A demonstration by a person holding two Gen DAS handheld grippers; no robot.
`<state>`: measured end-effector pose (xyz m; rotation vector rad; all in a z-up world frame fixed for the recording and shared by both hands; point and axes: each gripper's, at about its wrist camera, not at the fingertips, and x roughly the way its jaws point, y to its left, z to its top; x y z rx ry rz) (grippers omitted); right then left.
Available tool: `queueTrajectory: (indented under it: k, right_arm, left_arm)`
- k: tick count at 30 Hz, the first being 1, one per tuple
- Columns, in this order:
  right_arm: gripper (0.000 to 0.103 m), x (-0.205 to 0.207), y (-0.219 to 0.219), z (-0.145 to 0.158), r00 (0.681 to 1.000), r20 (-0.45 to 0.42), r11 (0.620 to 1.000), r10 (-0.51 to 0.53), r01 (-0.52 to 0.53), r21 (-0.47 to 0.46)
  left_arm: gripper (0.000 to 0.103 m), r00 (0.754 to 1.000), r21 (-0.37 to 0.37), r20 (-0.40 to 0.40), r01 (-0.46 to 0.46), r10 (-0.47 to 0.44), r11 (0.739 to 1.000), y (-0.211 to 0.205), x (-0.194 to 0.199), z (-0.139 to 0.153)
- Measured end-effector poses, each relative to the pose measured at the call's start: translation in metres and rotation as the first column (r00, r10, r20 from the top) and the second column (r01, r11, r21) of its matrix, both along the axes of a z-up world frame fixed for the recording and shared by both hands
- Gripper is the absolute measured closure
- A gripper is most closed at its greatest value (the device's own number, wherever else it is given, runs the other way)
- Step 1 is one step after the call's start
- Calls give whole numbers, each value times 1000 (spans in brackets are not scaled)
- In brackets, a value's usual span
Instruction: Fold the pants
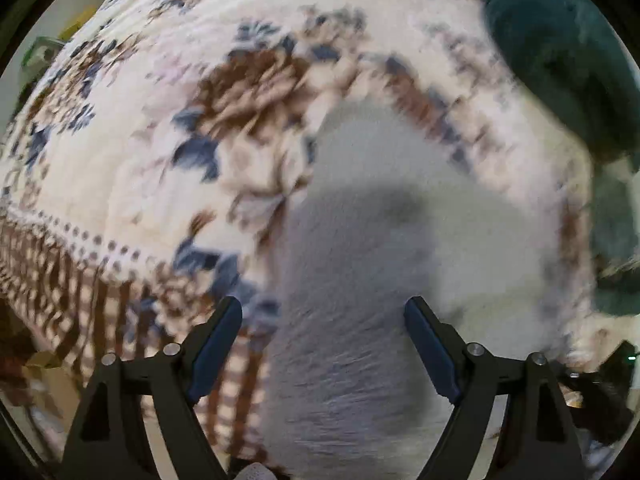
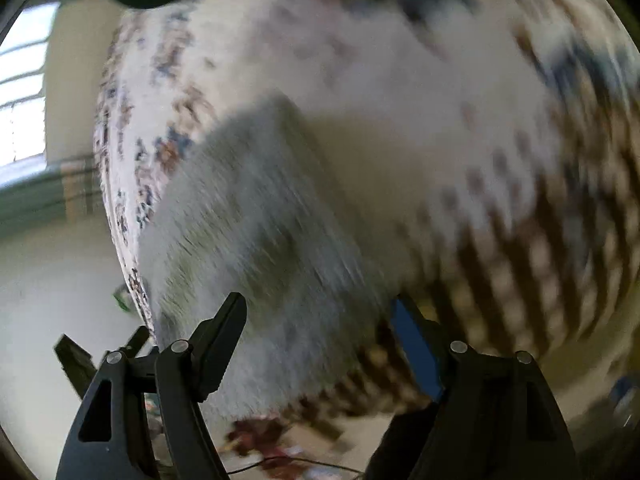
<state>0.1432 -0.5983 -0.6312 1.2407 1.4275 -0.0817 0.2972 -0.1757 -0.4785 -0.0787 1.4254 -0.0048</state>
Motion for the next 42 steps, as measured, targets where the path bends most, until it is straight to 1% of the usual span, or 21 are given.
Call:
queueTrajectory:
  k: [2,3,4,5,8,11,15,18,20,21,22,23,26,30,32,35,37,39,40,41,42]
  right_arm:
    - [27,-5,12,-21,998,1,994,-57,56,95]
    - [33,-6,16,-28,995,14,988,-95,93,120]
    - [82,-9,21,-28,992,19,988,-126,123,97]
    - [95,-12,24,-25,991,-5,989,-136,136,62]
    - [96,-17,32,0,995,9,994,-102,103,-21]
    - [96,-21,36,1,999,-18,995,-38,36,-92]
    - [94,-24,33,-37,994,-112,999,-6,2,-39]
    - [72,-15,32,-35,998,-65,1000,2,-1,18]
    - [36,-13,29,-20,999,32,1000,-7,7,5]
    - [27,-17,27,-15,997,75,1000,-11,9,17]
    - [12,-19,29,-14,994,109,999,-16,10,52]
    - [7,-22,32,-19,991,129,995,-26,14,94]
    - [6,-33,42,-39,988,147,983,-43,16,180]
    - [3,-22,70,-74,984,175,975,-22,-18,223]
    - [0,-12,83,-88,980,196,971,-18,-30,237]
    - [0,-7,91,-92,977,211,971,-24,-27,237]
    - [0,-6,93,-90,972,232,961,-38,-28,274]
    - [0,-5,94,-89,969,241,955,-50,-24,295]
    - [3,-4,96,-88,966,251,951,-58,-23,310]
    - [17,-2,97,-86,966,252,954,-53,-25,299]
    - [29,-1,99,-85,967,250,958,-44,-31,285]
  left_arm:
    - [19,1000,11,-12,-10,10,1000,6,-6,-14]
    - [18,999,18,-24,-24,24,1000,11,-8,-21]
    - [18,999,13,-30,-38,38,999,16,-9,-26]
    - [18,998,-5,-30,-52,52,999,22,-9,-29]
    - [14,996,-36,-35,-79,78,996,32,-6,-33]
    - [13,996,-67,-46,-78,75,995,35,-6,-35]
    - [13,998,-74,-52,-48,44,996,27,-8,-36]
    - [13,997,-98,-52,-54,49,994,27,-8,-28]
    - [13,997,-169,-46,-70,63,983,32,-10,-20]
    - [13,997,-212,-44,-73,65,974,34,-11,-18]
    - [13,997,-251,-42,-74,66,965,36,-12,-16]
    - [13,997,-298,-40,-72,63,952,37,-14,-16]
    - [13,997,-373,-66,-56,34,926,32,-18,-32]
    - [13,994,-394,-108,-61,20,917,29,-19,-66]
    - [10,989,-441,-139,-103,46,891,37,-16,-83]
    - [8,980,-526,-183,-168,82,834,48,-16,-102]
    - [8,982,-540,-175,-160,75,826,47,-15,-101]
    - [10,988,-537,-146,-129,59,834,42,-15,-94]
    - [10,988,-538,-143,-132,64,833,42,-15,-91]
    - [10,987,-540,-137,-142,80,829,42,-15,-87]
    - [18,988,-551,-126,-146,92,822,41,-16,-82]
